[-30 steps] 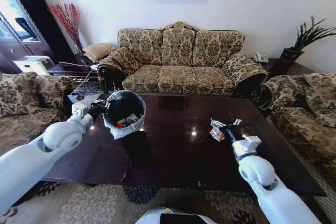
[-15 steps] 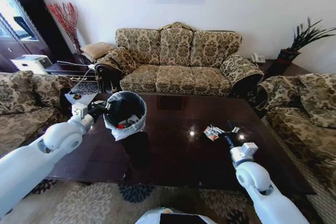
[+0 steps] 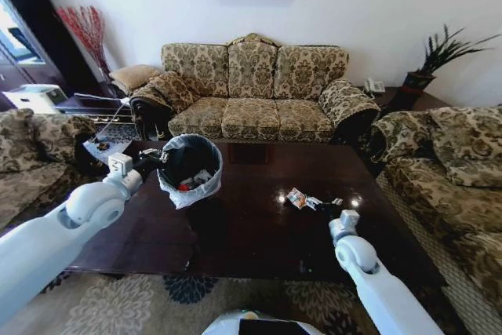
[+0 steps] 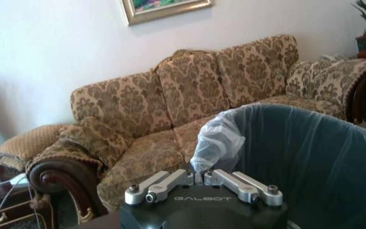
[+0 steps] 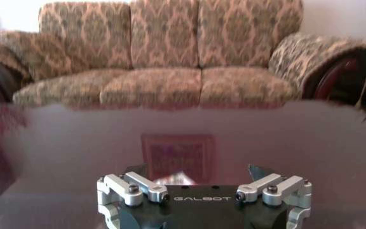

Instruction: Move to the front of the table and place the trash on the table into the trash bin.

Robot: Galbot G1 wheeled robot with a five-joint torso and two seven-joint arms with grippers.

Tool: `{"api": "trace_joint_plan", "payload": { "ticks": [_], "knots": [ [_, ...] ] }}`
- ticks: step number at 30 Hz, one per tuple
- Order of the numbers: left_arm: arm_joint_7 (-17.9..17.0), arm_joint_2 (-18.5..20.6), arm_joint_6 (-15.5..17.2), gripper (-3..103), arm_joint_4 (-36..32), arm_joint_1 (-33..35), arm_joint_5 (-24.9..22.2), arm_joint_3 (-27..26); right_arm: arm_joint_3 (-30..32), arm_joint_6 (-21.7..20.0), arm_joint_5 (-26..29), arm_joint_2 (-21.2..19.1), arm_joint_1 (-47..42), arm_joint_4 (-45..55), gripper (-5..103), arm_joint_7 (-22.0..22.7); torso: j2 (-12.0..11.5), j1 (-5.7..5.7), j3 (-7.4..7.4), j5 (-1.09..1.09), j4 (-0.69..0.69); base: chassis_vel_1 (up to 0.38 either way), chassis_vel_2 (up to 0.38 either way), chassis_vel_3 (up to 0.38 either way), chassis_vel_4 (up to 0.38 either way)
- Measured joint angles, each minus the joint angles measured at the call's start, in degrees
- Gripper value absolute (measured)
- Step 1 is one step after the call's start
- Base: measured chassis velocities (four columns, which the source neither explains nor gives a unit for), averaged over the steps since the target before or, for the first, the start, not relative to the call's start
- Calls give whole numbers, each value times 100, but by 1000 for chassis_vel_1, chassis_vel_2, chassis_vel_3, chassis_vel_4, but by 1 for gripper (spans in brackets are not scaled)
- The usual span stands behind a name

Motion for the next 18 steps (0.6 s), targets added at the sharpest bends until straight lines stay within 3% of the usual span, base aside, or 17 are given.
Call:
{"api": "trace_joint_plan", "payload": {
  "ticks": [6,18],
  "knots": [
    [36,20,-25,3,-54,0,-2,37,-172,56,-93,138,309,-681,100,-135,0,0,0,9,-11,0,0,0,0],
    [43,83,-27,3,-58,-12,-47,74,-446,154,-298,462,953,-1621,100,-408,0,0,0,3,-6,0,0,0,0]
  ]
}}
